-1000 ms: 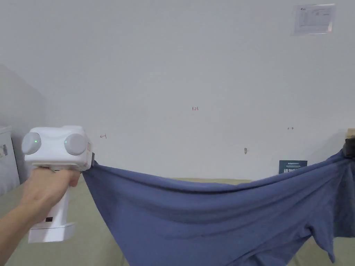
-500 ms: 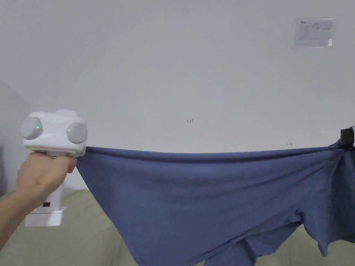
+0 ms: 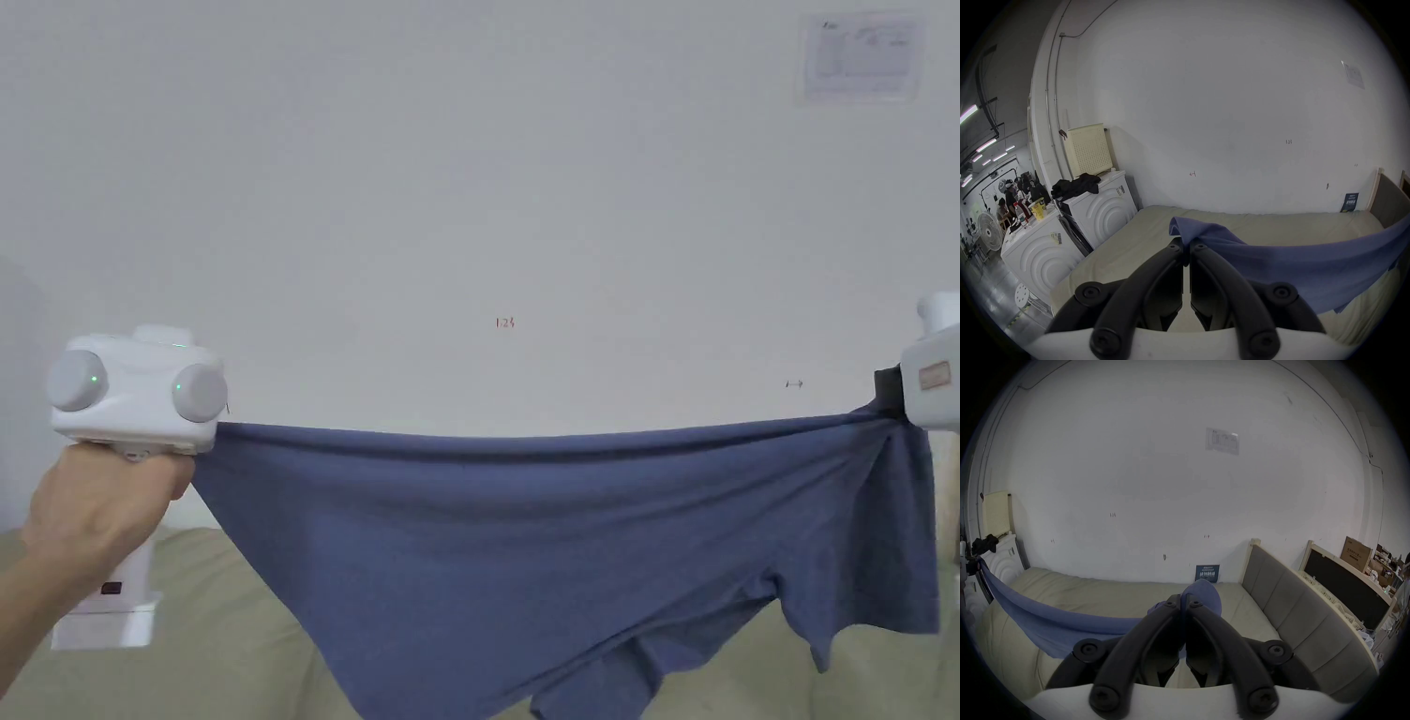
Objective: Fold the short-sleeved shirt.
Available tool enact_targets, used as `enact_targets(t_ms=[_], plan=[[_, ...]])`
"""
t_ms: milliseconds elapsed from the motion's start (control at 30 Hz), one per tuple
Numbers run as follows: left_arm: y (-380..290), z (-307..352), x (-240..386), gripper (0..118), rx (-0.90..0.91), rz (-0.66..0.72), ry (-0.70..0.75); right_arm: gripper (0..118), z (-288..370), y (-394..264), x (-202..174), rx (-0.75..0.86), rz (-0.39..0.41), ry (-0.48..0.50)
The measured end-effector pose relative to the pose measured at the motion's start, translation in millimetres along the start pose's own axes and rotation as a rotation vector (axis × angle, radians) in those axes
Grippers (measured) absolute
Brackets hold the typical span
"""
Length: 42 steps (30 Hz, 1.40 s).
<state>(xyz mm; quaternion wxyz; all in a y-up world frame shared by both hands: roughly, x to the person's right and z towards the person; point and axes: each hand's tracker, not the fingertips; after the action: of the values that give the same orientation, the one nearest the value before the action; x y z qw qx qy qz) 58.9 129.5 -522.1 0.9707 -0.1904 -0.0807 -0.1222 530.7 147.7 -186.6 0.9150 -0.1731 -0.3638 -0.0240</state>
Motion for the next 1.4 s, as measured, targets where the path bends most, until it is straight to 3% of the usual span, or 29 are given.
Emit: enact_targets(t_ms=[200, 400, 500, 600, 733, 1000, 1133, 1267, 1300, 1400], plan=[[-63.4, -30.9, 19.2, 0, -0.098, -0.038, -0.035, 4, -36.7, -73.2, -5.3, -0.130, 0.008, 0.010], [-152.7, -32.3, 21.0, 0, -0.204, -0.091, -0.064, 4, -33.8, -175.3, 2.1, -0.277, 0.002, 0.021], [-197.9, -13.1, 11.9, 0, -0.236, -0.099, -0.076, 4, -7.4, -222.0, 11.3, -0.306, -0.068, 0.068], [-240.5, 20.0, -3.6, 0, -0.252, -0.117, -0.104, 4, 37.9, -270.0, 18.4, -0.338, -0.082, 0.098], [-291.1, 67.6, -29.2, 0, -0.287, -0.101, -0.137, 4, 101.1, -329.0, 35.6, -0.383, -0.179, 0.126], [-381.1, 131.4, -79.4, 0, -0.384, -0.027, -0.161, 4, 204.9, -419.8, 50.3, -0.439, -0.209, 0.103], [-411.0, 146.0, -89.7, 0, -0.427, -0.004, -0.173, 4, 222.4, -444.5, 54.6, -0.471, -0.265, 0.110], [-429.2, 139.1, -91.1, 0, -0.480, -0.003, -0.174, 4, 214.7, -458.6, 50.6, -0.496, -0.236, 0.095], [-431.0, 137.8, -91.5, 0, -0.482, 0.002, -0.176, 6, 213.6, -460.7, 51.1, -0.509, -0.239, 0.094], [-433.1, 137.3, -93.4, 4, -0.488, 0.035, -0.214, 45, 220.0, -455.7, 51.6, -0.496, -0.268, 0.069]])
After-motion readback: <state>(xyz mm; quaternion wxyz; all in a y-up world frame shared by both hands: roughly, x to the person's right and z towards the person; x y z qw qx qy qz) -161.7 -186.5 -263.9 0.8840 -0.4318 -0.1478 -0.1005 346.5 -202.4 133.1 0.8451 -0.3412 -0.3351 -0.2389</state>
